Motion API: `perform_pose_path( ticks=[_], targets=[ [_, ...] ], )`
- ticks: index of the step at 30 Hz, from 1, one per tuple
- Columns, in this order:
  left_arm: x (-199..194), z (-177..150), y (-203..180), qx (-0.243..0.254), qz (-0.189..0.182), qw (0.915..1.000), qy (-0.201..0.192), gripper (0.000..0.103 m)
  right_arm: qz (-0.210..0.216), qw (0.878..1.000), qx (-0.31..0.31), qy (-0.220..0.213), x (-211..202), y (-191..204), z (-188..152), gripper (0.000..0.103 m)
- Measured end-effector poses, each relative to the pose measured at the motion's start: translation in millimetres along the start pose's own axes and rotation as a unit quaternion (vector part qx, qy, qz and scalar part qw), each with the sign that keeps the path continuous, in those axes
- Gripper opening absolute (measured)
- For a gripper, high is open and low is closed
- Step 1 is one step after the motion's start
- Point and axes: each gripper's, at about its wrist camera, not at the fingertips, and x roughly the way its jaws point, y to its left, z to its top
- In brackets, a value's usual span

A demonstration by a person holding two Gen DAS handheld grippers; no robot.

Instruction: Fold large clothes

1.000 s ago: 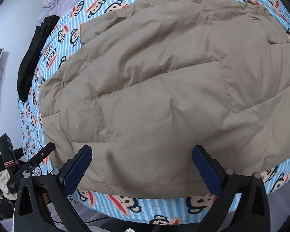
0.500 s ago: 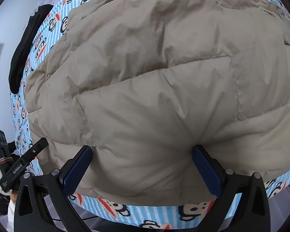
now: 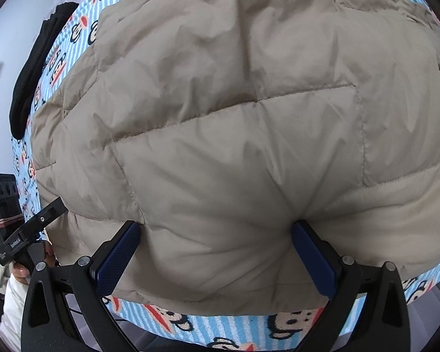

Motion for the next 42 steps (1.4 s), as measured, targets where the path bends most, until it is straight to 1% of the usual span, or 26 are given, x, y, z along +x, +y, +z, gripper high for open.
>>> perform_pose_path(
  ticks=[3, 5, 6, 7, 8, 9, 10, 12, 15, 18, 19, 20, 21, 22, 23, 25, 28, 31, 33, 34, 37, 40, 42],
  targets=[
    [12, 8, -5, -0.006, -0.003, 0.9999, 0.012, 0.102, -0.002, 1.000, -0.001, 0.001, 3, 4, 1, 0.103],
    [12, 9, -5, -0.013, -0.007, 0.9998, 0.012, 0.101, -0.002, 1.000, -0.001, 0.001, 4, 5, 1, 0.103],
    [10, 7, -6, -0.011, -0.009, 0.9998, 0.011, 0.090, -0.001, 1.000, -0.001, 0.001, 4, 5, 1, 0.103],
    [10, 7, -8, -0.006, -0.012, 0.9999, 0.011, 0.081, 0.001, 1.000, -0.001, 0.002, 4, 7, 1, 0.103],
    [8, 6, -10, -0.005, -0.021, 0.9997, 0.012, 0.063, 0.002, 1.000, -0.002, 0.003, 3, 7, 1, 0.103],
    [6, 6, -12, -0.009, -0.036, 0.9992, 0.013, 0.048, 0.005, 1.000, -0.002, 0.005, 2, 6, 1, 0.103],
    [3, 7, -14, -0.014, -0.045, 0.9988, 0.010, 0.043, 0.010, 1.000, -0.001, 0.006, -1, 5, 0, 0.103],
    [-5, 6, -22, -0.015, -0.046, 0.9988, 0.002, 0.032, 0.025, 1.000, 0.001, 0.005, -10, 2, 0, 0.103],
    [-18, 5, -39, -0.010, -0.043, 0.9989, -0.012, 0.029, 0.027, 0.999, -0.002, -0.018, -29, -4, 0, 0.103],
    [-34, 4, -63, 0.005, -0.042, 0.9987, -0.028, 0.029, 0.024, 0.997, 0.001, -0.069, -51, -15, 5, 0.102],
    [-40, 4, -70, 0.010, -0.044, 0.9984, -0.032, 0.029, 0.026, 0.996, 0.001, -0.082, -56, -17, 7, 0.091],
    [-45, 5, -79, 0.014, -0.047, 0.9981, -0.037, 0.029, 0.023, 0.995, 0.000, -0.093, -59, -20, 11, 0.063],
    [-49, 7, -87, 0.017, -0.049, 0.9979, -0.040, 0.029, 0.021, 0.995, 0.001, -0.097, -58, -22, 16, 0.047],
    [-52, 8, -95, 0.018, -0.051, 0.9976, -0.042, 0.029, 0.029, 0.995, 0.002, -0.099, -57, -24, 22, 0.029],
    [-55, 9, -106, 0.021, -0.052, 0.9974, -0.044, 0.029, 0.043, 0.994, 0.001, -0.105, -55, -26, 28, 0.023],
    [-60, 11, -127, 0.031, -0.051, 0.9971, -0.048, 0.029, 0.055, 0.992, -0.006, -0.111, -48, -25, 39, 0.018],
    [-59, 15, -161, 0.040, -0.049, 0.9966, -0.051, 0.029, 0.060, 0.991, -0.018, -0.115, -31, -20, 52, 0.018],
    [-49, 22, -200, 0.047, -0.046, 0.9966, -0.050, 0.029, 0.070, 0.991, -0.012, -0.111, -13, -22, 63, 0.018],
    [-39, 28, -226, 0.056, -0.033, 0.9968, -0.047, 0.029, 0.086, 0.990, 0.002, -0.107, -5, -31, 67, 0.017],
    [-33, 31, -237, 0.063, -0.025, 0.9967, -0.045, 0.029, 0.093, 0.990, 0.008, -0.106, -2, -34, 69, 0.014],
    [-14, 41, -274, 0.086, -0.004, 0.9956, -0.036, 0.029, 0.119, 0.987, 0.029, -0.101, 6, -46, 72, 0.012],
    [0, 49, -303, 0.107, 0.005, 0.9939, -0.026, 0.030, 0.141, 0.985, 0.039, -0.093, 4, -55, 74, 0.009],
    [14, 55, -321, 0.117, 0.012, 0.9929, -0.015, 0.030, 0.154, 0.983, 0.050, -0.090, -3, -66, 72, 0.009]
  ],
)
